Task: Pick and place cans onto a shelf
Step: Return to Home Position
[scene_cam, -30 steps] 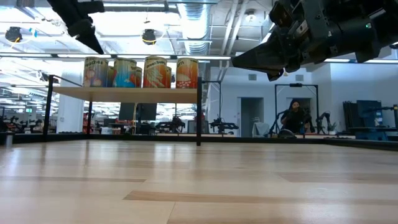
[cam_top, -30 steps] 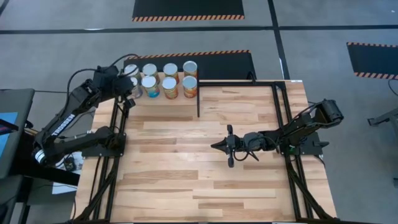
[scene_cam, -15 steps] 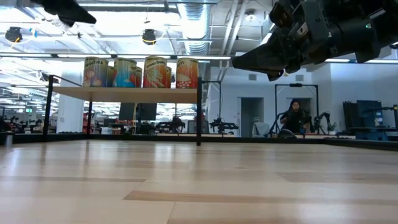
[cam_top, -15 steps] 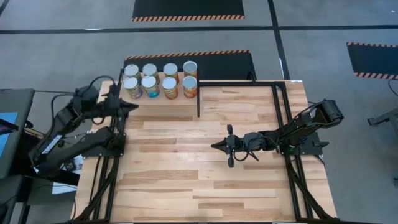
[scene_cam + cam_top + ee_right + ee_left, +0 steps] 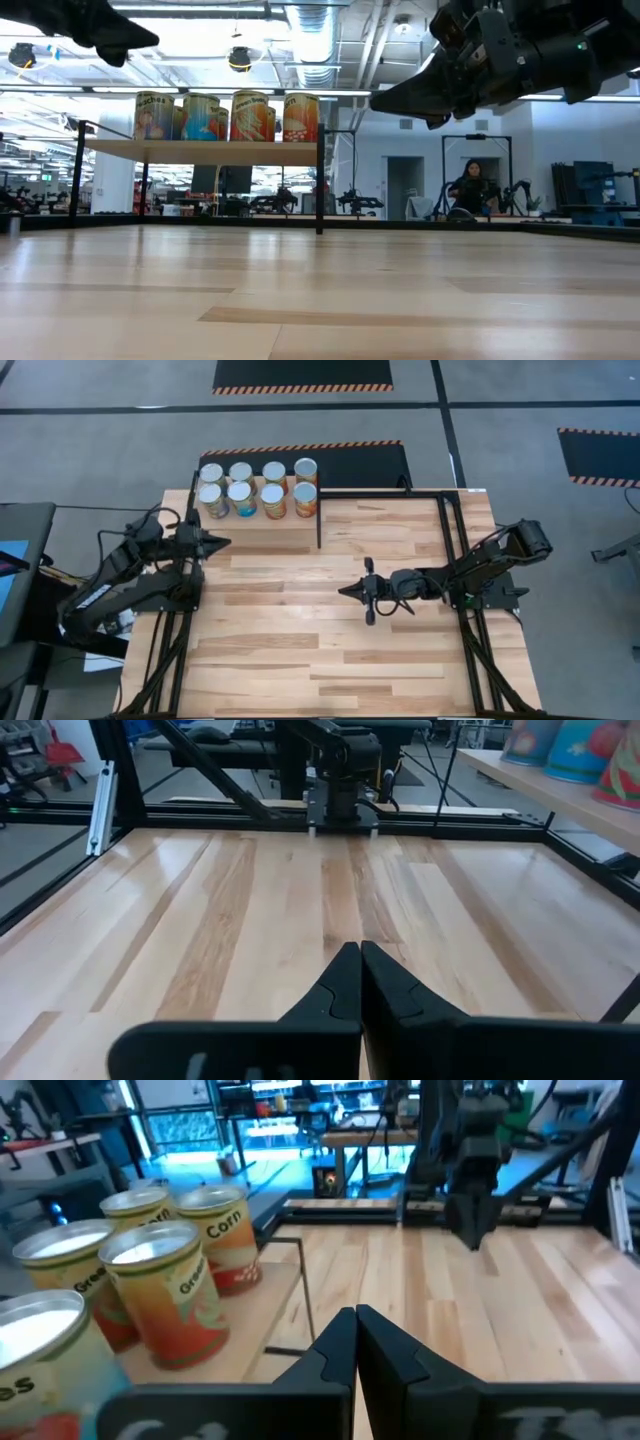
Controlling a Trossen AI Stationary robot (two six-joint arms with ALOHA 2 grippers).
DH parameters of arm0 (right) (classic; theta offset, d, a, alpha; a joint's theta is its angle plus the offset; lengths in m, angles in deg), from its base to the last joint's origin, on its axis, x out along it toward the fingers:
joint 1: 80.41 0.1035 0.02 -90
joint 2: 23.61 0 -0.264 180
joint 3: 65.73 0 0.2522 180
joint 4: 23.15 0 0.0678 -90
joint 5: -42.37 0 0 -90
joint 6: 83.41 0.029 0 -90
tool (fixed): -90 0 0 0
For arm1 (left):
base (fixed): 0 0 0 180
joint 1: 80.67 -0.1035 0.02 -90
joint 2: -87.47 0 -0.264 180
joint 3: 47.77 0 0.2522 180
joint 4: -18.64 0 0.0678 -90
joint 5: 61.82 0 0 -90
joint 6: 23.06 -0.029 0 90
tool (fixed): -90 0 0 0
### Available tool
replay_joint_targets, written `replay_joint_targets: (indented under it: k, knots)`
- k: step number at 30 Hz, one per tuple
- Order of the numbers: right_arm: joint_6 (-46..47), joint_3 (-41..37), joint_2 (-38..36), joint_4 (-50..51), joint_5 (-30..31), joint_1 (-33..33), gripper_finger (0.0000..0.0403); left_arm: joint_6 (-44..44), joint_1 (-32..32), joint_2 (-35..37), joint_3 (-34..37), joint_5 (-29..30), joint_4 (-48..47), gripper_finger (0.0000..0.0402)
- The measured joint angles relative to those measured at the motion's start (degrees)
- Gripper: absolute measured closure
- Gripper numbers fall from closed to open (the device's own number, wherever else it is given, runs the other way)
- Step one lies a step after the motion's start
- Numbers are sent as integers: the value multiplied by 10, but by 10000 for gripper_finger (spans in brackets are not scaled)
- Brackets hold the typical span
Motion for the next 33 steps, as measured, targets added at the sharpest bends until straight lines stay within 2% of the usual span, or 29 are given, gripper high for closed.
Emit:
replay_joint_targets:
  k: [8,21,23,26,33]
  knots:
    - [-11,0,0,0,-15,-23,391,43,41,-11,0,49,25,401]
    - [-38,-4,-21,4,-20,-42,391,52,131,-44,0,119,94,401]
    - [-43,-16,-42,9,-30,-54,391,52,144,-46,0,137,95,401]
    - [-44,-39,-87,3,-81,-86,391,53,163,-47,5,162,102,401]
    - [-43,-102,-221,42,-145,-168,391,58,196,-46,82,165,220,401]
